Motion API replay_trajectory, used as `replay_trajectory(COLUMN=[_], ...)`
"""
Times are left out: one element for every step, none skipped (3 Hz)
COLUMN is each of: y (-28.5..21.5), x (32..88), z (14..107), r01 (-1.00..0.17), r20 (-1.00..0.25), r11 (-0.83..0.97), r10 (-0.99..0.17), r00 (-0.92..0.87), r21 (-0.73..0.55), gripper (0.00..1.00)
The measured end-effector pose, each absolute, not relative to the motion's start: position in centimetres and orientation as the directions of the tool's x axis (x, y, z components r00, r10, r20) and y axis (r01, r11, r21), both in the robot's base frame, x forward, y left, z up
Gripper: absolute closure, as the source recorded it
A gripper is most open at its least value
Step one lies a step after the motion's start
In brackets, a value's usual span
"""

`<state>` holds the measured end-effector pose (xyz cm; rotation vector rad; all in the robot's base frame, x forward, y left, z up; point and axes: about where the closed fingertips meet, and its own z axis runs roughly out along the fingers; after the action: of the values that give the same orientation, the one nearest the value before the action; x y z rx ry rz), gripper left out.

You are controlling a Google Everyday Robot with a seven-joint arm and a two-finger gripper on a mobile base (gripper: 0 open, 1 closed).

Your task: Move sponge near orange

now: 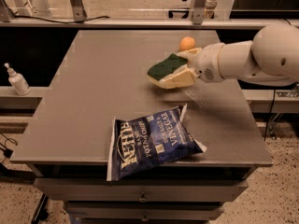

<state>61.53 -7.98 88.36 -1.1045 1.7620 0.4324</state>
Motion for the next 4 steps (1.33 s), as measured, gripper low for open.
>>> replay_trajectory(y=[-8.6, -11.1, -13.8, -16.2], x=[61.7, 62.3, 63.1, 64.1], z=[88.6, 89.2, 89.6, 89.3], r01=[-0.824, -0.797, -0.774, -0.76], r20=[-0.861, -0.849, -0.843, -0.84], r11=[0.531, 0.559, 0.583, 0.595], r10=[-0.496, -0.515, -0.524, -0.528], r00=[-0.114, -0.117, -0.123, -0.124], r21=[-0.197, -0.229, -0.249, -0.261], gripper=[1.0, 1.0, 1.0, 1.0])
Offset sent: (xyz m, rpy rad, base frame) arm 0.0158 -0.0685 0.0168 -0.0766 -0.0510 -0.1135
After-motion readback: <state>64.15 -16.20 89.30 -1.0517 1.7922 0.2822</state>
